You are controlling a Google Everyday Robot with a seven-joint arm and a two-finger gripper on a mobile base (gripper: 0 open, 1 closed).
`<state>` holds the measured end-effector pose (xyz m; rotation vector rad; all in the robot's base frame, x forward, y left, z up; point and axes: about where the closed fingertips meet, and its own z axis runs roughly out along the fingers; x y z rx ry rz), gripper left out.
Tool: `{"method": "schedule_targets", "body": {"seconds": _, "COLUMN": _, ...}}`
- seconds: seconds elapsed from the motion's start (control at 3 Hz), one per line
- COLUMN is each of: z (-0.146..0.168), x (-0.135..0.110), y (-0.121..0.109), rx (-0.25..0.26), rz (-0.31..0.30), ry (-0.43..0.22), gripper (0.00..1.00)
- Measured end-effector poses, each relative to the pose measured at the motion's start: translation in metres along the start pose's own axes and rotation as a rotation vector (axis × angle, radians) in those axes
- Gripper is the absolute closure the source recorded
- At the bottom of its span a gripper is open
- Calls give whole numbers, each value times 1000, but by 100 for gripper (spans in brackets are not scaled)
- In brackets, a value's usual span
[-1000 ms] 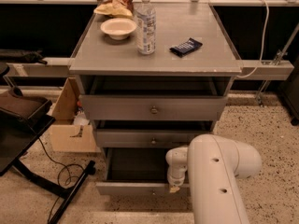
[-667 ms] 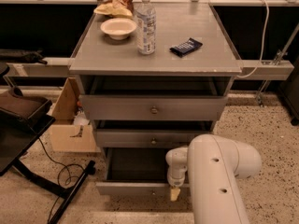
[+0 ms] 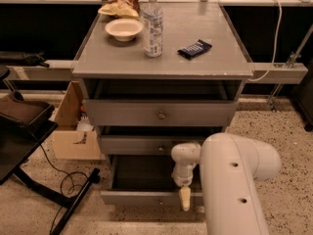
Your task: Open bottom drawer
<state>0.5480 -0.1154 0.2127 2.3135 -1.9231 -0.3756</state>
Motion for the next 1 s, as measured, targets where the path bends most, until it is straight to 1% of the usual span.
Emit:
{"method": "schedule_targets", "body": {"seconds": 0.33, "z": -55, "x": 1, "y": 10, "rx": -24, "rz": -92, "ry": 3, "gripper": 0}}
{"method": "schedule_targets", "body": {"seconds": 0.67, "z": -110, "x": 12, "y": 33, "rx": 18, "rz": -136, "ry": -8, "gripper": 0}}
{"method": "schedule_targets", "body": {"seconds": 1.0, "z": -148, "x": 27, "y": 67, "rx": 75, "rz": -171, "ry": -20, "gripper": 0}}
